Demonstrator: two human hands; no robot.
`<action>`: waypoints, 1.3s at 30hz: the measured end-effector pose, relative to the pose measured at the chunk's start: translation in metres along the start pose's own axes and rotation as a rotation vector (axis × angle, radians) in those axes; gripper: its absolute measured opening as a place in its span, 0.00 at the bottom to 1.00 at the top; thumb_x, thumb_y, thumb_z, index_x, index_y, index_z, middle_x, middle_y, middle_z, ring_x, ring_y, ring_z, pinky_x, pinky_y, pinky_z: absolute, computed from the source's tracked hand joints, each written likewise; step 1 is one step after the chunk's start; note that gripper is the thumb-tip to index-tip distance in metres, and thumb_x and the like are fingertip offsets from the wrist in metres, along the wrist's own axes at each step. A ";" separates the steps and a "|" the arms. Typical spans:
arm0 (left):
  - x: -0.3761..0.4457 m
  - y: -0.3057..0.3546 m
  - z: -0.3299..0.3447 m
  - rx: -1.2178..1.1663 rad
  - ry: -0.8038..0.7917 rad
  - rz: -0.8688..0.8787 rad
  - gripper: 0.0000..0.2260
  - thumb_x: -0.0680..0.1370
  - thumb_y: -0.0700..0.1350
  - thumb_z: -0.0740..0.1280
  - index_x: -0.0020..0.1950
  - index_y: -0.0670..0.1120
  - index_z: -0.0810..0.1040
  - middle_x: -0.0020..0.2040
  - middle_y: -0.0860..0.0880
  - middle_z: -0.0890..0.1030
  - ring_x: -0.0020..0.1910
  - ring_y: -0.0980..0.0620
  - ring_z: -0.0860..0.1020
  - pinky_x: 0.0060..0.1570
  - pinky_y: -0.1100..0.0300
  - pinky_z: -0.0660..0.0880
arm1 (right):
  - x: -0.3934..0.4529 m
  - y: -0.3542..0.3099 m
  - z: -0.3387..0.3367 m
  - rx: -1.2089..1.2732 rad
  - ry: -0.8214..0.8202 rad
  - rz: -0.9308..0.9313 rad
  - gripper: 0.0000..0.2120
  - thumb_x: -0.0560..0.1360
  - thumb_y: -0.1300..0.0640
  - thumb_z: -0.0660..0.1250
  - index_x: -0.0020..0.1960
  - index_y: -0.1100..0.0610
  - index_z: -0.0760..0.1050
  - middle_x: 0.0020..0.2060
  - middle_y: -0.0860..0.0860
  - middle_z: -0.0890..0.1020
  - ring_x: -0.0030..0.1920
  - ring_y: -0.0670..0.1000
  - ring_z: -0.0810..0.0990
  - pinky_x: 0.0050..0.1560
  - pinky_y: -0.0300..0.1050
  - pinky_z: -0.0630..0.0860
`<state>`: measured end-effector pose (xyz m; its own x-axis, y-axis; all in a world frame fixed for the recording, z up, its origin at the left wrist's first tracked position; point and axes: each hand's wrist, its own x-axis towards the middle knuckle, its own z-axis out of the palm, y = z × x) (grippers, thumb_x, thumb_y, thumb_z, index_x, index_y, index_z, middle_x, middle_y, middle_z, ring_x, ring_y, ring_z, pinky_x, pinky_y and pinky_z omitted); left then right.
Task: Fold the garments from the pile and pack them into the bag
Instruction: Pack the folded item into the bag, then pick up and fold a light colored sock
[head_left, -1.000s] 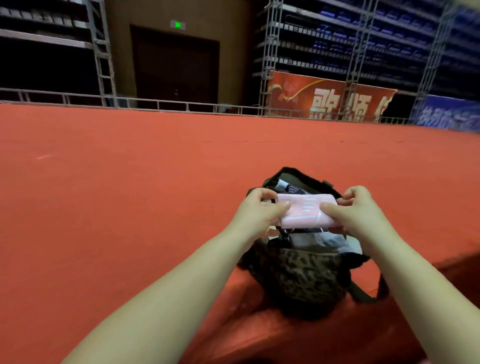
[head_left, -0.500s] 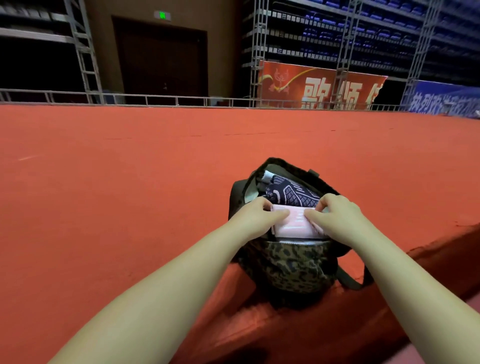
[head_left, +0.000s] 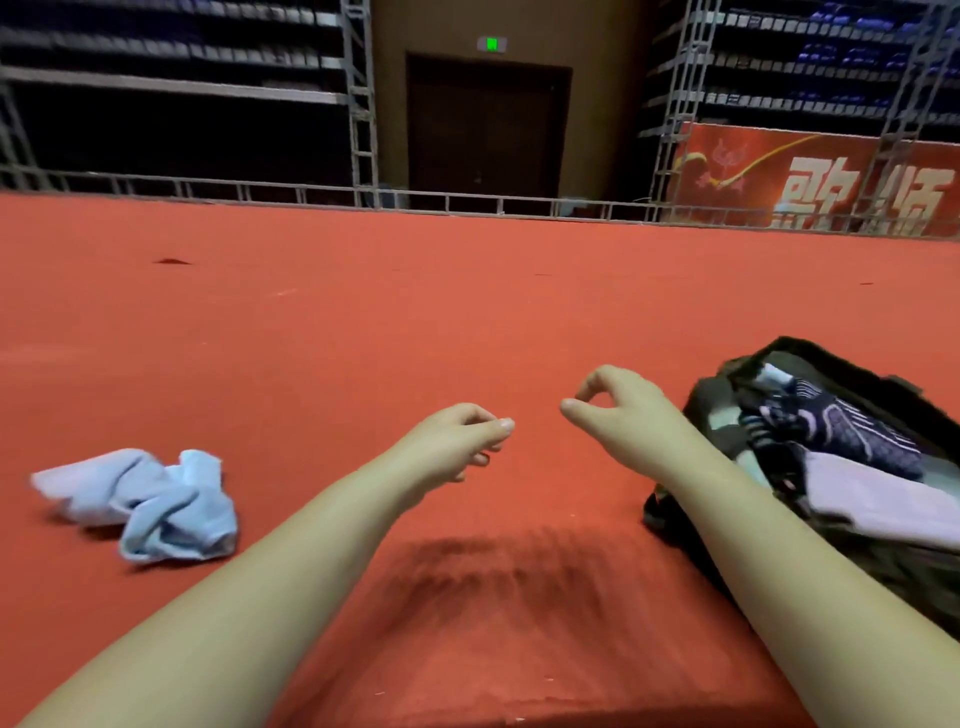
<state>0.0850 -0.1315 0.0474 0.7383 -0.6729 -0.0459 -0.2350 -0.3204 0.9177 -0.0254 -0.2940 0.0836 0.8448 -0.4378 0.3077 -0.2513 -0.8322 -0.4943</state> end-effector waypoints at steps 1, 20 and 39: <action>-0.005 -0.013 -0.020 0.002 0.037 -0.018 0.06 0.78 0.54 0.62 0.46 0.53 0.74 0.47 0.54 0.80 0.45 0.55 0.77 0.41 0.59 0.68 | 0.005 -0.017 0.018 0.048 -0.057 -0.022 0.08 0.75 0.46 0.65 0.46 0.51 0.73 0.56 0.53 0.77 0.59 0.56 0.73 0.52 0.46 0.68; -0.118 -0.173 -0.222 0.089 0.562 -0.240 0.11 0.72 0.54 0.69 0.44 0.46 0.78 0.40 0.53 0.80 0.42 0.56 0.76 0.42 0.61 0.69 | 0.005 -0.182 0.257 0.406 -0.618 -0.154 0.06 0.74 0.53 0.67 0.46 0.55 0.73 0.37 0.49 0.77 0.36 0.49 0.73 0.39 0.46 0.71; -0.023 -0.146 -0.114 -0.197 0.317 0.109 0.12 0.75 0.36 0.68 0.34 0.48 0.74 0.29 0.57 0.75 0.30 0.60 0.71 0.33 0.68 0.68 | 0.045 -0.092 0.240 0.859 -0.351 0.097 0.22 0.77 0.40 0.58 0.57 0.57 0.77 0.55 0.54 0.81 0.57 0.51 0.78 0.63 0.50 0.71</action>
<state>0.1741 0.0066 -0.0407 0.8815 -0.4469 0.1523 -0.2198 -0.1030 0.9701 0.1491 -0.1558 -0.0525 0.9680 -0.2477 0.0392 -0.0113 -0.1991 -0.9799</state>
